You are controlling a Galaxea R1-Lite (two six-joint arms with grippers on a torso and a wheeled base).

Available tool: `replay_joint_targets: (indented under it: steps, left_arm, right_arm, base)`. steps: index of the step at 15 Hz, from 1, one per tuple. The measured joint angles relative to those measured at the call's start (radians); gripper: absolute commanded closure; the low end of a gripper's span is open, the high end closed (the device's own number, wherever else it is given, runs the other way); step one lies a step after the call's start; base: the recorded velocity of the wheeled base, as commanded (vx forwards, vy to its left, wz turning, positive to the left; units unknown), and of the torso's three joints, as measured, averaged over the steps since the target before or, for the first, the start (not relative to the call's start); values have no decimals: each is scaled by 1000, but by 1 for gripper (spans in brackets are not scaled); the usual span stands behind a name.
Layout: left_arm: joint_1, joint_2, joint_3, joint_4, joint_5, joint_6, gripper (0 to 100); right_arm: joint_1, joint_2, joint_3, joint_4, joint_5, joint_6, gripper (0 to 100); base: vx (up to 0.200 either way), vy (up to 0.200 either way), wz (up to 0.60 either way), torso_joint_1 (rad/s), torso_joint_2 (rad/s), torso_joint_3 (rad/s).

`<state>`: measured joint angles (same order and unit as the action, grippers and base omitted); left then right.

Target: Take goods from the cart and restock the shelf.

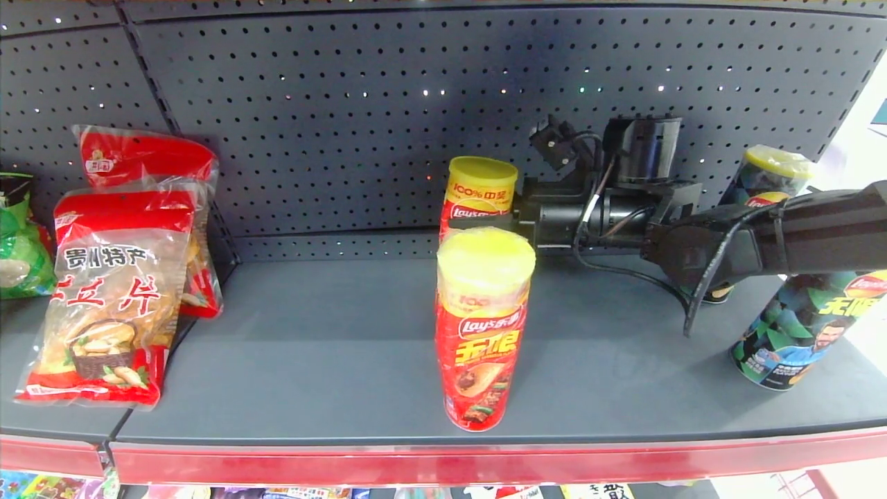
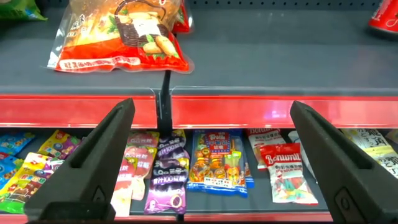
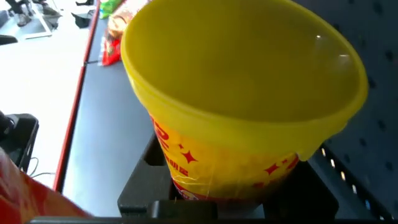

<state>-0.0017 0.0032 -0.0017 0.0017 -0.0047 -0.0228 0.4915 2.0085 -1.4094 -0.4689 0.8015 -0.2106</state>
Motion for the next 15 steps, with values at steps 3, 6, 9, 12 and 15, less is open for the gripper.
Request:
replay_joint_targets:
  steps: [3, 6, 9, 12, 15]
  left_arm:
    - [0, 0, 0, 0, 0, 0, 0]
    - [0, 0, 0, 0, 0, 0, 0]
    - [0, 0, 0, 0, 0, 0, 0]
    - [0, 0, 0, 0, 0, 0, 0]
    - [0, 0, 0, 0, 0, 0, 0]
  right_arm:
    - [-32, -9, -11, 56, -6, 1, 100]
    - [-60, -23, -11, 63, -10, 2, 100]
    - [-67, -30, -9, 63, -9, -5, 100]
    - [-56, -32, 4, 62, -1, -29, 100]
    - [-30, -34, 30, 62, 0, -53, 100]
  base:
    - [0, 0, 0, 0, 0, 0]
    - [0, 0, 0, 0, 0, 0]
    - [0, 0, 0, 0, 0, 0]
    - [0, 0, 0, 0, 0, 0]
    - [0, 0, 0, 0, 0, 0]
